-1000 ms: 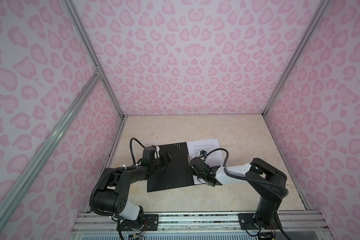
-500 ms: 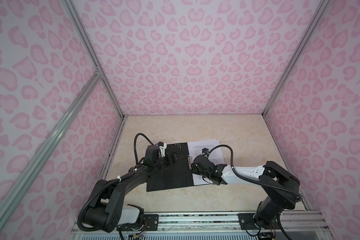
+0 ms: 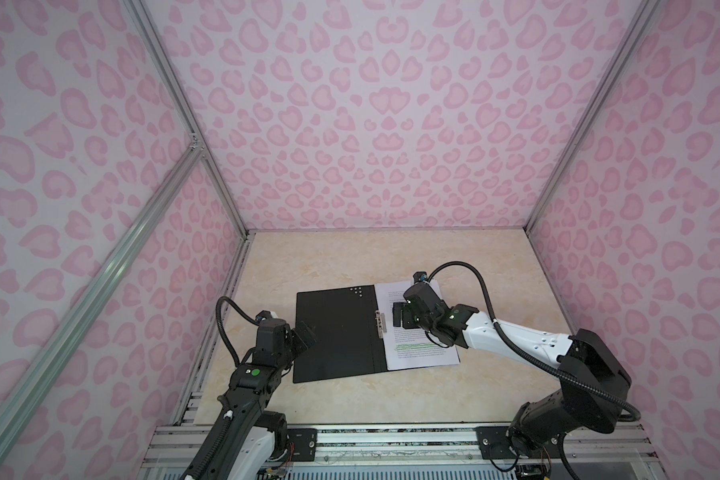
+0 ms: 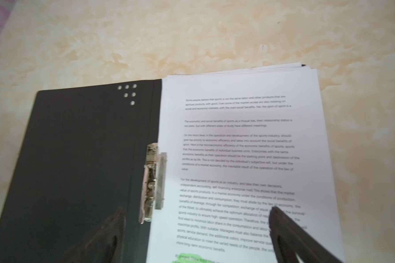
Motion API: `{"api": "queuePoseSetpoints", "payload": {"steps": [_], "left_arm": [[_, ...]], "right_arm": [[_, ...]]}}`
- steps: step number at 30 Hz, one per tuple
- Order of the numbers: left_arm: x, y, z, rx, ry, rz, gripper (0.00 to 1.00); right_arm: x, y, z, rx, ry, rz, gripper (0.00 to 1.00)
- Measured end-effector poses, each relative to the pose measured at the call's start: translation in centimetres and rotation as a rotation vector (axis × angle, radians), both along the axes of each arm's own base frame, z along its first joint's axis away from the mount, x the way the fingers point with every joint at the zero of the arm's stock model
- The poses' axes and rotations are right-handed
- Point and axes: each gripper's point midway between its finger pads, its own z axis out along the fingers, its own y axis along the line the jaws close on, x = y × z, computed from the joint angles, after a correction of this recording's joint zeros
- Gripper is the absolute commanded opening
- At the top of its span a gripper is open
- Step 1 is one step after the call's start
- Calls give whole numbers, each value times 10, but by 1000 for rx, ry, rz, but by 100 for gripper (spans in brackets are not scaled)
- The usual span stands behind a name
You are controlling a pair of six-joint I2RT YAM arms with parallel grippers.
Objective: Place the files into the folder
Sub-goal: 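Release the folder with the left gripper while the right gripper withdraws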
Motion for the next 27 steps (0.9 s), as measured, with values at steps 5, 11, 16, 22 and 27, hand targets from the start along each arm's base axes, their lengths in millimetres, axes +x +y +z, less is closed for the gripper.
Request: {"api": "queuePoseSetpoints", "payload": {"steps": [5,11,16,22,27], "left_arm": [[-9,9,-32,-7,132,28,97],[-4,-8,-46,-69,174,-59,99],[10,-16,-46,-101,132,-90,99],[17,-27,-43,-151,109,-134,99],[22,-43,-36,-234,78,-190,100]], "right_arm": [[-8,-32,-31,-70,95,-4,98],[-5,-95,-50,-62,155,-154,98],[-10,-126,-79,-12,250,-231,98],[12,-109,-84,79,204,-189,97],[21,-106,-83,99,160,-173,95]]}}
